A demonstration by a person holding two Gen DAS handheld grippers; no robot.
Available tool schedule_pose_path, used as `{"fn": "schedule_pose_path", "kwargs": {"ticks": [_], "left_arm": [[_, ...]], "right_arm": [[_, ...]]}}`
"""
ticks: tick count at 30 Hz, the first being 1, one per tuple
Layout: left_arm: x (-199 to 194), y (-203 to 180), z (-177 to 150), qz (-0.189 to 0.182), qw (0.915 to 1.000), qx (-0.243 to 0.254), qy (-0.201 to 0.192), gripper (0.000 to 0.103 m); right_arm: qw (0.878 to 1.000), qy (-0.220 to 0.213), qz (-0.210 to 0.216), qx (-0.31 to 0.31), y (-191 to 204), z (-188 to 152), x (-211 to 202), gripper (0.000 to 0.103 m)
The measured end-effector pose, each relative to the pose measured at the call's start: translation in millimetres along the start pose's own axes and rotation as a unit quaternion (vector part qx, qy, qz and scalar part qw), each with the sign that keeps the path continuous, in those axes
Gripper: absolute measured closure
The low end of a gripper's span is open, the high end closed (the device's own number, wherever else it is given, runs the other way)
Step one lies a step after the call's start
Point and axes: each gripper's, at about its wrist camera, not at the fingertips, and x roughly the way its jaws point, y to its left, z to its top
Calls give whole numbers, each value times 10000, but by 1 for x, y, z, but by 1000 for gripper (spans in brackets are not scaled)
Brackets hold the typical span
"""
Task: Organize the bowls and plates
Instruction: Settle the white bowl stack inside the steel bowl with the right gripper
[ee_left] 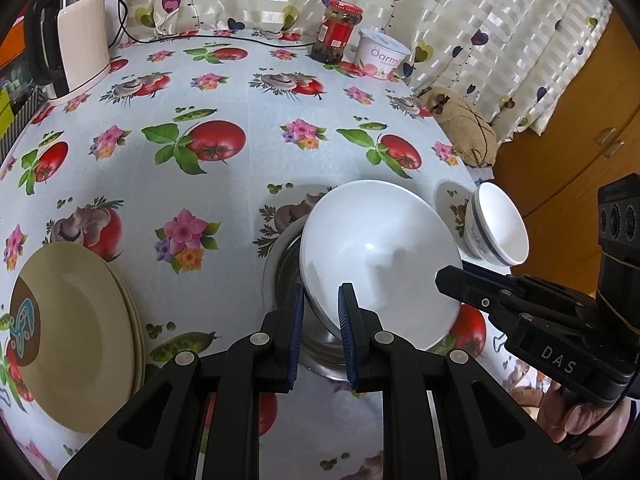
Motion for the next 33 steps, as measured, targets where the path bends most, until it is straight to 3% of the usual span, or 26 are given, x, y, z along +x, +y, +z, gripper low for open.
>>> {"fn": "schedule_pose_path", "kwargs": {"ticks": [33], "left_arm": [[10,7,1,2,10000,-70,33,85]], "right_arm": [[10000,94,22,-6,1,2,13,84]]}}
